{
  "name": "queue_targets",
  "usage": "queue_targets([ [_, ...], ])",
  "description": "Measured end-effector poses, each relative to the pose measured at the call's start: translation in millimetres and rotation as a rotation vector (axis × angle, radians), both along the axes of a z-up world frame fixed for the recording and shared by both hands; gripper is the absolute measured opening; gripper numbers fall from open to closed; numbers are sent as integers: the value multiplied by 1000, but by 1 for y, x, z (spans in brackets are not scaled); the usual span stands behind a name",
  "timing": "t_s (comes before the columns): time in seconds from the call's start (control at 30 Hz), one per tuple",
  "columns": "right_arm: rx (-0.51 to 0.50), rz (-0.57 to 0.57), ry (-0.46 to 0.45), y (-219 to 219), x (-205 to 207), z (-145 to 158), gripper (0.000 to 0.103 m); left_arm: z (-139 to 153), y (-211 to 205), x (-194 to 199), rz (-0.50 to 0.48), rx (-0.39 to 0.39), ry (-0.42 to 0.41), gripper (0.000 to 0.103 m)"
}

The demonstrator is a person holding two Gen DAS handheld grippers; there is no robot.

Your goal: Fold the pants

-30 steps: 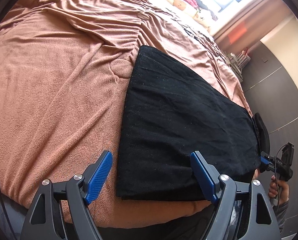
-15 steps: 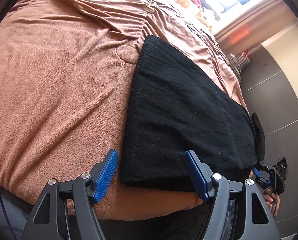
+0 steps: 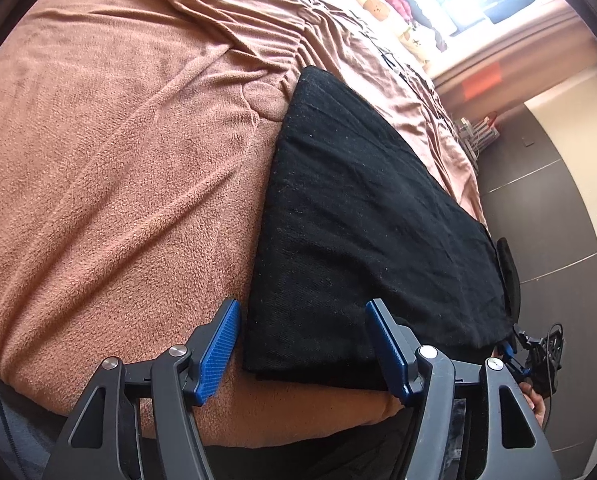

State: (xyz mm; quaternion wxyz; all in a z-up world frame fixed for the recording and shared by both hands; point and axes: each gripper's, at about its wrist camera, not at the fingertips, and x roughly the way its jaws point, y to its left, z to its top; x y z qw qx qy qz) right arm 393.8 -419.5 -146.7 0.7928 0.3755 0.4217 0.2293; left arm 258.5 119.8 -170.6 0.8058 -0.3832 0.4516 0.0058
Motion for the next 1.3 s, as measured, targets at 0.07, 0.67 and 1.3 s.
queue_targets([
  [0.07,-19,6,17,3,2,-7,37,0,1,-1,9,-12,-1,66],
  [0.67,-119,-44,-76,20,-15,30,3,-3,8,1,64,-72,-11,60],
  [1.3,-173,-101,-25,12,-35,6,3,-6,5,22,40,-117,-14,51],
])
